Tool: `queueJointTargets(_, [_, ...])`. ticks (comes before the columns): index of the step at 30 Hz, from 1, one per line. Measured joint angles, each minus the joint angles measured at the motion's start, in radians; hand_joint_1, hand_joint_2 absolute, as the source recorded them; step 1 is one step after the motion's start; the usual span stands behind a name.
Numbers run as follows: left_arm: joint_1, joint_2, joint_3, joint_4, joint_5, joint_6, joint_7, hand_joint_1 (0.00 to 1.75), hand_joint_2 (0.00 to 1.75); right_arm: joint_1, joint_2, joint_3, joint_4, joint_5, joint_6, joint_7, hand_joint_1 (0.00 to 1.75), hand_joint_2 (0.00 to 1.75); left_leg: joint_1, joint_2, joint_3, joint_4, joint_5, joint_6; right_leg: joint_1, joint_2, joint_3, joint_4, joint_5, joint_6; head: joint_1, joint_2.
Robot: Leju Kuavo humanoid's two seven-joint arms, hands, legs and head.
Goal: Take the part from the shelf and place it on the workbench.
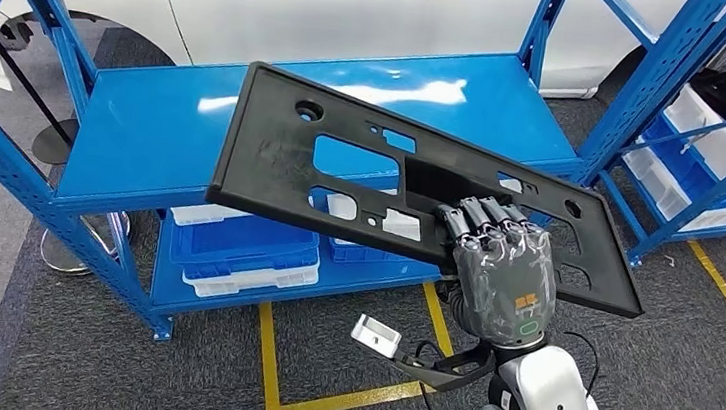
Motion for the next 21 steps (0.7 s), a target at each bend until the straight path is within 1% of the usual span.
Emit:
queueJointTargets(1, [0.001,0.000,0.000,0.001,0.001,0.000,0.000,0.00,1.75,0.000,-0.001,0.000,0.001,0.001,-0.002,0.000,1.75,1.75,0.002,0.003,-0.010,-0.002,0.013,0.009,-0.001,0.002,-0.011,0.025,-0.034,0.005,0.000,0.000])
queueJointTargets(2, [0.001,0.000,0.000,0.002,0.004,0.000,-0.001,0.00,1.75,-0.001,-0.002,0.001,0.003,0.001,-0.003,0.000,1.75,1.75,0.002,0.005,-0.023,-0.003,0.026,0.016,-0.004,0.003,-0.025,0.070,-0.085,0.009,0.000,0.000])
queueJointTargets(3, [0.001,0.000,0.000,0.002,0.006,0.000,-0.002,0.00,1.75,-0.003,-0.003,0.001,0.004,0.001,-0.004,-0.001,1.75,1.75,0.001,0.006,-0.038,-0.002,0.038,0.020,-0.005,0.004,-0.041,0.131,-0.140,0.013,0.000,0.000])
queueJointTargets(4, [0.001,0.000,0.000,0.003,0.009,0.000,-0.002,0.00,1.75,-0.005,-0.003,0.002,0.007,0.000,-0.004,-0.001,1.75,1.75,0.000,0.006,-0.055,0.000,0.051,0.022,-0.006,0.004,-0.053,0.196,-0.179,0.015,0.000,0.000])
queueJointTargets(5, [0.001,0.000,0.000,0.003,0.010,0.000,-0.003,0.00,1.75,-0.008,-0.003,0.004,0.011,-0.003,-0.004,-0.002,1.75,1.75,-0.001,0.006,-0.074,0.002,0.064,0.022,-0.007,0.004,-0.057,0.247,-0.193,0.017,0.000,0.000])
queueJointTargets(6, [0.000,0.000,0.000,0.003,0.011,0.000,-0.003,0.00,1.75,-0.012,-0.003,0.006,0.015,-0.008,-0.003,-0.005,1.75,1.75,-0.001,0.007,-0.092,0.005,0.075,0.021,-0.007,0.004,-0.048,0.272,-0.183,0.018,0.000,0.000])
queueJointTargets(7, [0.000,0.000,0.000,0.003,0.012,0.000,-0.001,0.00,1.75,-0.017,-0.003,0.008,0.019,-0.014,-0.002,-0.008,1.75,1.75,-0.001,0.007,-0.111,0.010,0.086,0.019,-0.007,0.004,-0.022,0.263,-0.156,0.017,0.000,0.000])
queueJointTargets(8, [0.000,0.000,0.001,0.003,0.012,-0.001,0.003,0.00,1.75,-0.025,-0.003,0.012,0.024,-0.021,-0.001,-0.011,1.75,1.75,-0.001,0.007,-0.128,0.015,0.096,0.016,-0.007,0.004,0.021,0.221,-0.130,0.014,0.000,0.000])
queueJointTargets(9, [-0.001,0.000,0.002,0.004,0.013,-0.001,0.007,0.00,1.75,-0.034,-0.003,0.016,0.027,-0.026,-0.001,-0.014,1.75,1.75,-0.002,0.006,-0.142,0.020,0.104,0.013,-0.005,0.004,0.078,0.156,-0.119,0.009,0.000,0.000])
queueJointTargets(10, [-0.001,0.000,0.002,0.004,0.014,-0.002,0.011,0.00,1.75,-0.044,-0.003,0.021,0.031,-0.030,0.000,-0.017,1.75,1.75,-0.003,0.006,-0.152,0.025,0.112,0.008,-0.003,0.004,0.135,0.079,-0.127,0.003,0.000,0.000])
queueJointTargets(11, [-0.002,-0.001,0.003,0.004,0.016,-0.002,0.014,0.00,1.75,-0.052,-0.003,0.027,0.034,-0.032,0.000,-0.018,1.75,1.75,-0.004,0.005,-0.158,0.027,0.121,0.003,0.000,0.004,0.175,0.021,-0.140,-0.003,0.000,0.000])
queueJointTargets(12, [-0.002,-0.001,0.005,0.004,0.018,-0.003,0.016,0.00,1.75,-0.060,-0.003,0.031,0.037,-0.033,0.000,-0.020,1.75,1.75,-0.004,0.005,-0.162,0.026,0.131,-0.004,0.004,0.004,0.198,-0.017,-0.153,-0.009,0.000,0.000])
queueJointTargets(13, [-0.002,-0.001,0.007,0.005,0.020,-0.003,0.019,0.00,1.75,-0.065,-0.003,0.036,0.041,-0.034,0.000,-0.020,1.75,1.75,-0.004,0.005,-0.164,0.022,0.143,-0.011,0.007,0.004,0.199,-0.035,-0.153,-0.015,0.000,0.000])
queueJointTargets(14, [-0.001,-0.001,0.008,0.005,0.023,-0.003,0.021,0.00,1.75,-0.070,-0.003,0.040,0.046,-0.035,0.000,-0.020,1.75,1.75,-0.002,0.004,-0.167,0.020,0.149,-0.017,0.005,0.002,0.190,-0.037,-0.141,-0.022,0.000,0.000])
queueJointTargets(15, [-0.001,-0.001,0.010,0.005,0.026,-0.003,0.023,0.00,1.75,-0.075,-0.002,0.045,0.050,-0.036,0.001,-0.021,1.75,1.75,-0.001,0.003,-0.173,0.025,0.139,-0.024,0.003,0.001,0.180,-0.041,-0.128,-0.030,0.000,0.000])
queueJointTargets(16, [0.000,-0.001,0.011,0.006,0.027,-0.003,0.025,0.00,1.75,-0.080,-0.001,0.049,0.054,-0.037,0.001,-0.023,1.75,1.75,-0.001,0.002,-0.183,0.046,0.108,-0.030,0.001,-0.001,0.168,-0.046,-0.114,-0.039,0.000,0.000])
queueJointTargets(17, [0.000,0.000,0.011,0.007,0.028,-0.003,0.026,0.00,1.75,-0.084,0.001,0.053,0.058,-0.039,0.002,-0.025,1.75,1.75,0.001,0.001,-0.195,0.085,0.059,-0.035,-0.002,-0.002,0.155,-0.049,-0.100,-0.046,0.000,0.000])
queueJointTargets(18, [0.000,0.000,0.012,0.007,0.029,-0.003,0.026,0.00,1.75,-0.088,0.003,0.056,0.062,-0.041,0.003,-0.027,1.75,1.75,0.001,0.000,-0.207,0.139,0.003,-0.040,-0.001,-0.002,0.140,-0.049,-0.087,-0.050,-0.001,0.000])
queueJointTargets(19, [-0.001,0.000,0.013,0.008,0.029,-0.003,0.026,0.00,1.75,-0.090,0.004,0.058,0.065,-0.044,0.004,-0.029,1.75,1.75,0.002,0.000,-0.217,0.200,-0.039,-0.044,0.000,-0.003,0.124,-0.048,-0.074,-0.052,-0.001,0.000])
queueJointTargets(20, [-0.001,0.000,0.014,0.008,0.029,-0.003,0.026,0.00,1.75,-0.091,0.005,0.061,0.069,-0.046,0.005,-0.030,1.75,1.75,0.002,0.000,-0.220,0.254,-0.056,-0.047,0.001,-0.003,0.108,-0.046,-0.062,-0.051,-0.001,0.000])
queueJointTargets(21, [-0.001,0.000,0.015,0.008,0.029,-0.003,0.027,0.00,1.75,-0.092,0.005,0.063,0.073,-0.048,0.007,-0.030,1.75,1.75,0.002,0.000,-0.213,0.285,-0.047,-0.049,0.001,-0.004,0.091,-0.043,-0.050,-0.050,-0.001,0.000])
